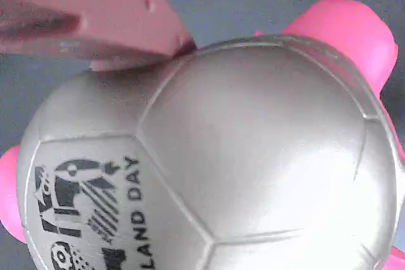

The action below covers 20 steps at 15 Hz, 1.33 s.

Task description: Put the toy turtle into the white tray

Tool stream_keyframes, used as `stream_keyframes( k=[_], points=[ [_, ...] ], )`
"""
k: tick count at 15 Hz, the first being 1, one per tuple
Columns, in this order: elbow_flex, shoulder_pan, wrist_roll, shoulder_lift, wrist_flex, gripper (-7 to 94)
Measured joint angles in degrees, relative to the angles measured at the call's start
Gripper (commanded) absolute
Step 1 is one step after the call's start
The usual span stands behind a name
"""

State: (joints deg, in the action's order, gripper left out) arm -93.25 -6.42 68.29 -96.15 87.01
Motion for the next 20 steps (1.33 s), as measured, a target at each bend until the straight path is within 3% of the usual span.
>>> stream_keyframes(
  k=[5, 12, 16, 20],
  points=[
    [13.45, -7.38, -21.01, 1.49, 0.79, -1],
    [42.45, -15.64, -45.26, 23.99, 2.9, -1],
    [53.61, -19.42, -53.7, 37.35, 2.9, -1],
    [58.27, -21.36, -56.6, 44.47, 2.29, -1]
  ],
)
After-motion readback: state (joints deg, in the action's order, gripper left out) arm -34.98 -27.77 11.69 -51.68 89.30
